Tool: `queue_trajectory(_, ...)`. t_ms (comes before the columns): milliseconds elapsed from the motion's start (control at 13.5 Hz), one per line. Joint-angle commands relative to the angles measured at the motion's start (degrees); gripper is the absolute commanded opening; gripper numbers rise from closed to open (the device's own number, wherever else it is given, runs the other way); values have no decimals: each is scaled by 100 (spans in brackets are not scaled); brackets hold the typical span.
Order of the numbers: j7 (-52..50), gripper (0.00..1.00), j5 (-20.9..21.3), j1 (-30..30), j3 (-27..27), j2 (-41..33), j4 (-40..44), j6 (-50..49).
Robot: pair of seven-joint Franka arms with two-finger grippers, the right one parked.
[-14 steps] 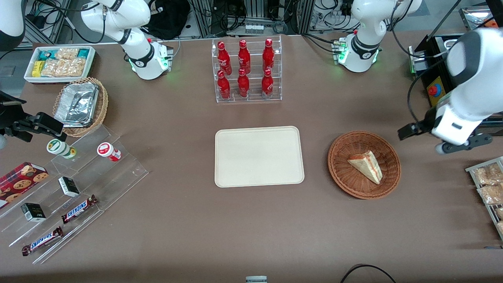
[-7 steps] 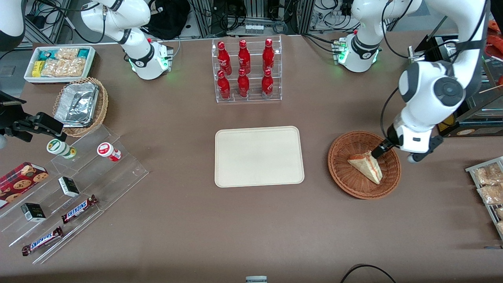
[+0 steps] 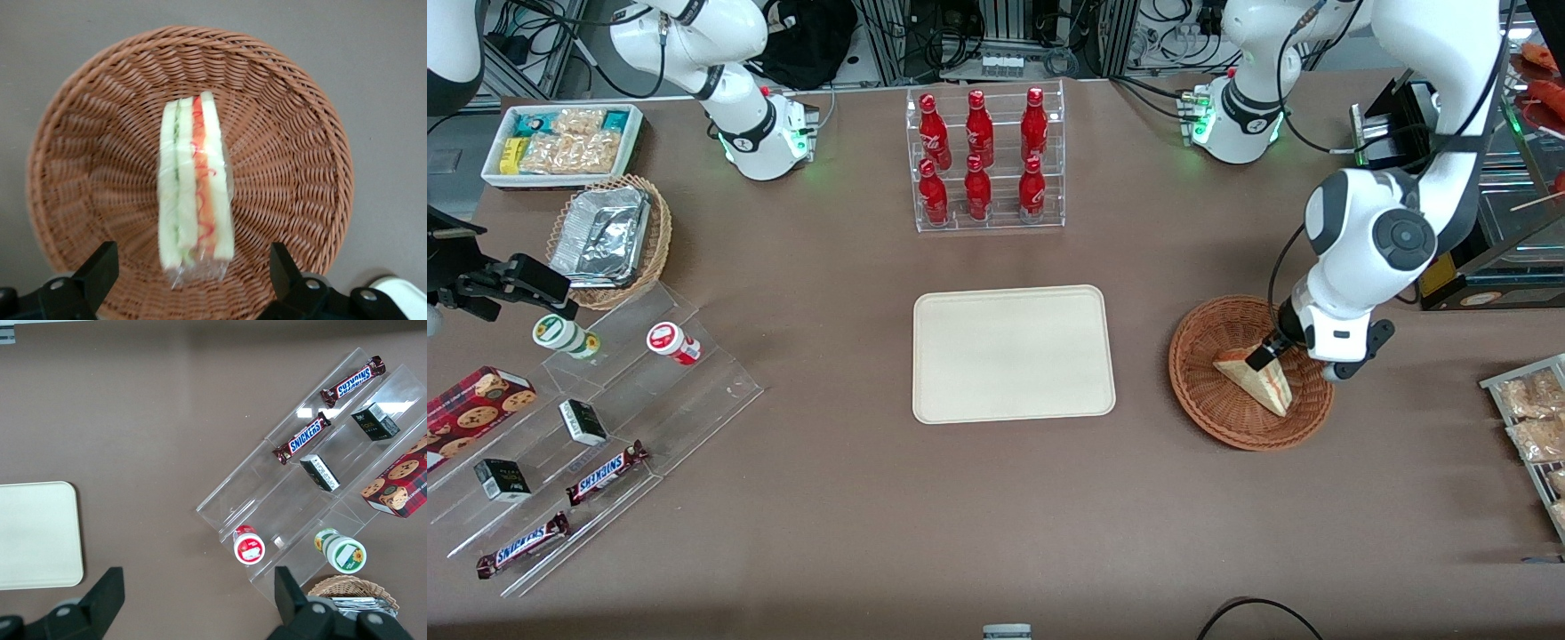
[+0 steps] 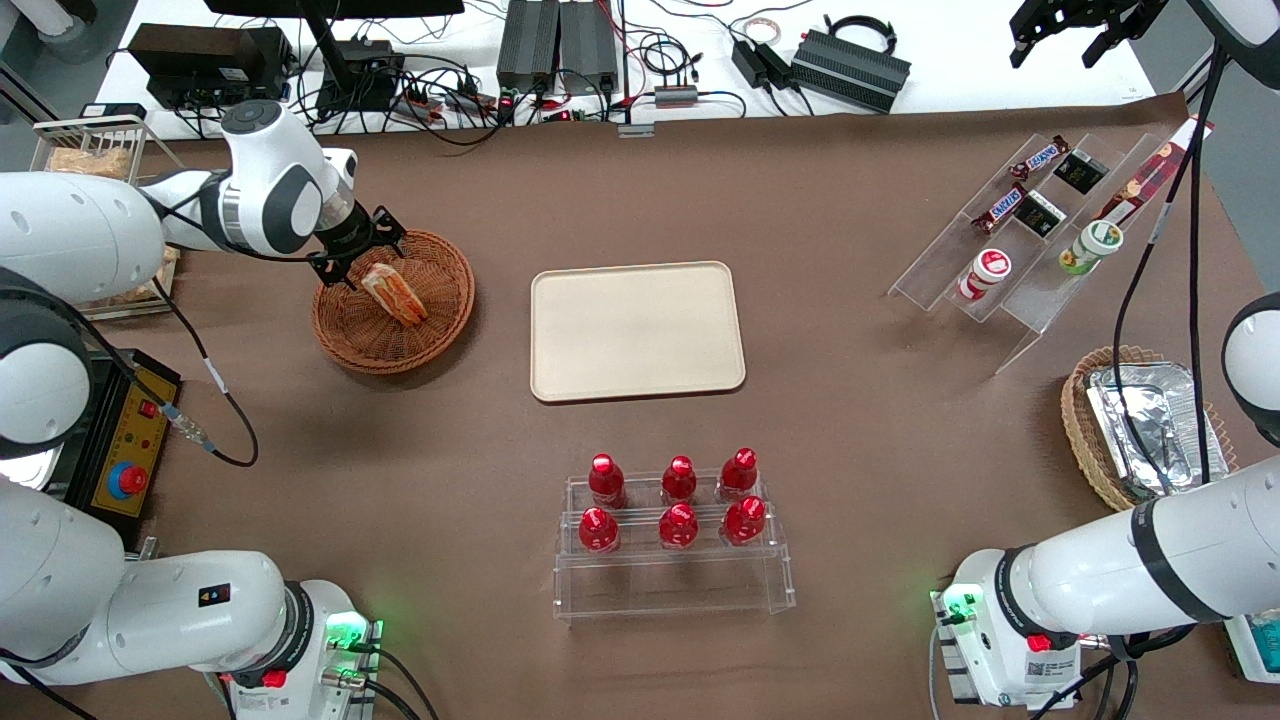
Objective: Place sandwich from basket to tray
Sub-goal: 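Lower the left gripper and close it on the wrapped sandwich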
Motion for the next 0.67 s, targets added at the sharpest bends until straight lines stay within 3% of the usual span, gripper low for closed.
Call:
queue_trajectory(0,-192,100,99,2,2,283,26,352)
queue_trajectory(222,-192,99,99,2,20,617,61,633)
queue_trajectory(296,-183,83,99,2,20,697,52,747)
queue_trajectory(444,-157,22,99,2,20,750,87,766)
queue_trajectory(519,-174,11,99,2,20,715,105,740)
queue_trajectory(593,-183,9,99,2,20,671,122,713)
